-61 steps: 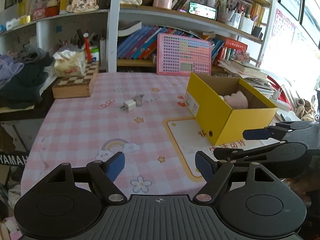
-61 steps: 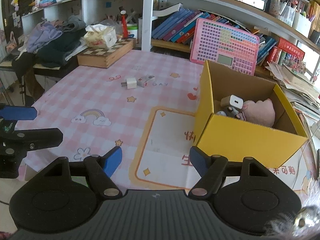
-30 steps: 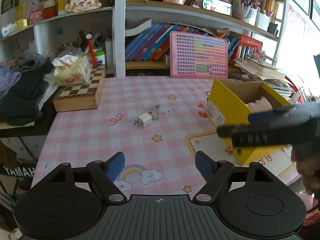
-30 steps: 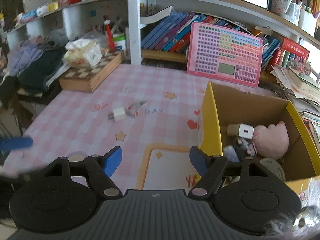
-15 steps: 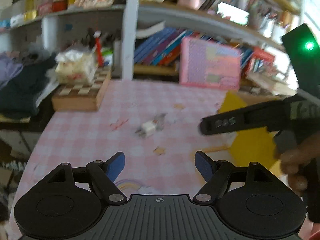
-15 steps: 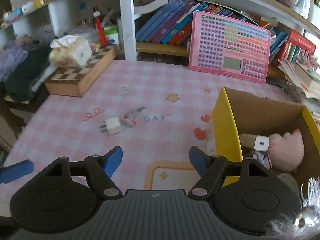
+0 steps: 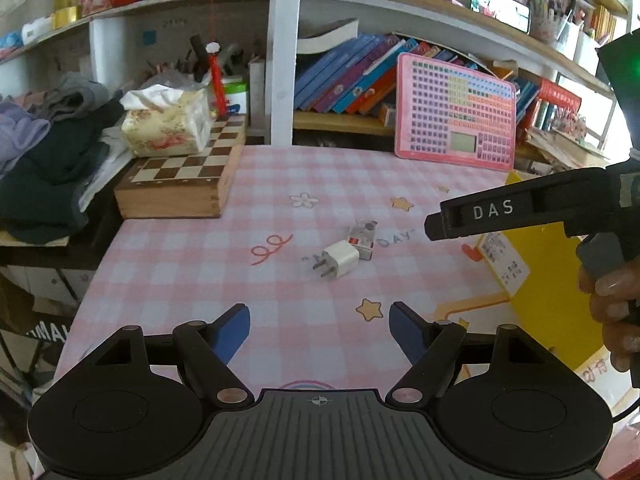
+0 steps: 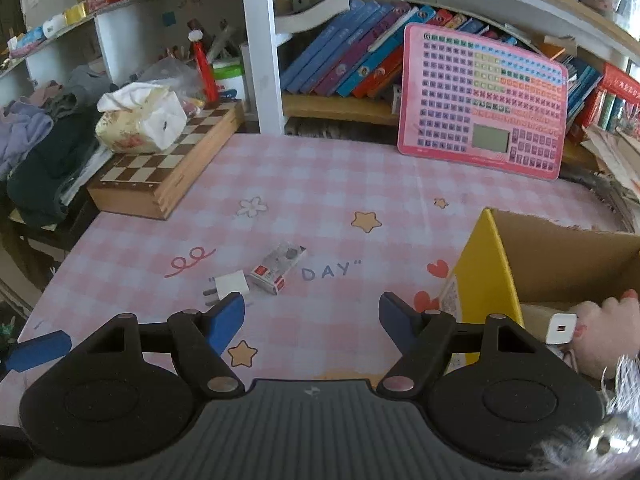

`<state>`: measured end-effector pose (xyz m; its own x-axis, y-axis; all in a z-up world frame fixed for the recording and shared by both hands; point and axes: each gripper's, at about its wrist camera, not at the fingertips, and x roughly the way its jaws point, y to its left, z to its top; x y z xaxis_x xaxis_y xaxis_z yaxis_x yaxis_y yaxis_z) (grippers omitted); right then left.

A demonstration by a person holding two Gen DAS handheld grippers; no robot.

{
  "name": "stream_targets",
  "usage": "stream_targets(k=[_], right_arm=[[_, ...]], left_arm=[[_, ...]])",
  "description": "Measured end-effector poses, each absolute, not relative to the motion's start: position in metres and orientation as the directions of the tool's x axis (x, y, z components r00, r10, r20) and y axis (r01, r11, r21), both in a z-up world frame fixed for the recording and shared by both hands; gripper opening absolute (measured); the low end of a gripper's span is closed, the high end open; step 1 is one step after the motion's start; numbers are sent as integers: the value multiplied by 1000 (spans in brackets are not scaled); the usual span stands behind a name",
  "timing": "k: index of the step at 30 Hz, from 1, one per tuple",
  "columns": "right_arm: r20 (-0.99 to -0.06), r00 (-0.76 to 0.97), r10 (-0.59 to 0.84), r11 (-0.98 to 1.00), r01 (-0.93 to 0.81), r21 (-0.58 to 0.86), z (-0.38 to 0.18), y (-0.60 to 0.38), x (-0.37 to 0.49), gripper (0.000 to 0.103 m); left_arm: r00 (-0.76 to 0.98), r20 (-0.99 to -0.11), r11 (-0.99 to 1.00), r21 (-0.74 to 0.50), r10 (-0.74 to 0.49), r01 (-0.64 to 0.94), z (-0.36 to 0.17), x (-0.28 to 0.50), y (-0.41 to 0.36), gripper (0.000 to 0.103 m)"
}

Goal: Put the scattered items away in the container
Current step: 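Move both tools toward the white charger plug and white-and-red package, then grasp the white charger plug with the left tool while the right tool grasps the white-and-red package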

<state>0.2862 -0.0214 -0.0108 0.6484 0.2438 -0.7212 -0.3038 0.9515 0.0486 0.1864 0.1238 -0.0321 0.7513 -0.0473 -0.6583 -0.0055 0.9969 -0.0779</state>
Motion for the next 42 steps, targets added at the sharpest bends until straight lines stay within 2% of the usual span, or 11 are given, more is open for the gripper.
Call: stream_targets(k=[3, 9, 19, 22, 34, 42], right_arm=[[-731, 637, 245, 951, -305, 53, -18, -21, 296, 73], [-755, 602, 260, 949, -303, 85, -30, -22, 318, 72], [-795, 523, 307, 941, -294, 170, -42, -3, 367, 67], [-808, 498, 314, 940, -285, 190, -47, 5, 381, 65], [-860, 407, 309, 939, -272, 210, -74, 27, 416, 59], [-871, 392, 297, 937, -297, 186, -82, 36, 423, 54]], left_arm=[[739, -672, 997, -73, -56, 10, -38, 196, 119, 71], [731, -679, 998, -46, -68, 50, -47, 217, 107, 65], [716, -696, 998, 1, -46, 65, -67, 268, 103, 63], [708, -704, 997, 7, -47, 73, -74, 284, 103, 57], [678, -733, 994, 19, -59, 108, -93, 318, 99, 53], [671, -739, 993, 16, -64, 113, -99, 320, 100, 36]])
